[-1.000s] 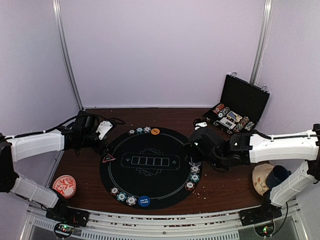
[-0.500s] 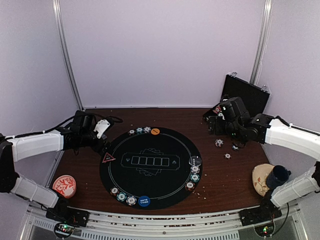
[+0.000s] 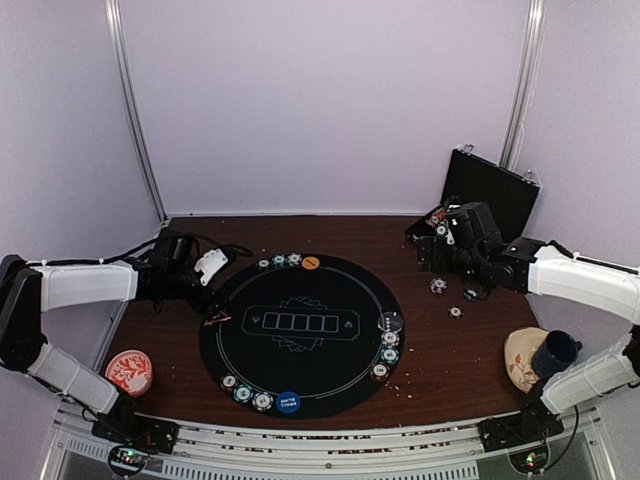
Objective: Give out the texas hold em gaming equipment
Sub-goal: Pick up the poker card from the corner of the board.
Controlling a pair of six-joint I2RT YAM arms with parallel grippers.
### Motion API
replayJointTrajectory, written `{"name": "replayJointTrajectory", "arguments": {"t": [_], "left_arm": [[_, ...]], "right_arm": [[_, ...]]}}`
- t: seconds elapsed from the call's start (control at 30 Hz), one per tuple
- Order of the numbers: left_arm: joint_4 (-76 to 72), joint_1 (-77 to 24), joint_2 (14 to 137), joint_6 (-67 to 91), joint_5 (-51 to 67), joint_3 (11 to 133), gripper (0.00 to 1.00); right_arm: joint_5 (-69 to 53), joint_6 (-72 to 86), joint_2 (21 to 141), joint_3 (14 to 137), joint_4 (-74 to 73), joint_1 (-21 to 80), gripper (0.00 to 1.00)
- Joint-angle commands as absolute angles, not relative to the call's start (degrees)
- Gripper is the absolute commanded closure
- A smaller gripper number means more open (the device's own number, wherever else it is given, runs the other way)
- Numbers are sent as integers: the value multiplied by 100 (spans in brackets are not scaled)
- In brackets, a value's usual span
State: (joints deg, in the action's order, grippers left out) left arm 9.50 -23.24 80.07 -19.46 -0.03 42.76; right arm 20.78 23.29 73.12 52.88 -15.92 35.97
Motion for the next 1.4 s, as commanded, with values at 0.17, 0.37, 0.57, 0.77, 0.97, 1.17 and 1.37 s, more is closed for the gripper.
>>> {"name": "replayJointTrajectory", "arguments": {"t": [0.17,0.37,0.57,0.77,0.97,1.17,1.37], "left_arm": [[721,-2474,8557,-2275,-20,4193,2],[431,-2509,8608,-2221,-397,4108,2],[326,-2503,8580,-2101,-635,4102,2],[449,-2221,8643,-1908,-543,4306,2],[621,-1865,8593,-1850,-239,4486,2],[546,-1628,8518,-1706,-288,4493,2],[567,-1308,8488,-1544,-89,4595,2]], "right_arm": [[1853,2484,7060,4935,-1107,3746,0],[2140,2515,6994,4820,-1028,3795,0],[2446,2565,7069,4777,-993,3794,0],[2249,2553,7176,4768,-916,3797,0],[2231,2551,7143,4763,-918,3797,0],[2365,2559,7079,4733,-941,3799,0],[2977,2724,7153,4811,-1182,3800,0]]}}
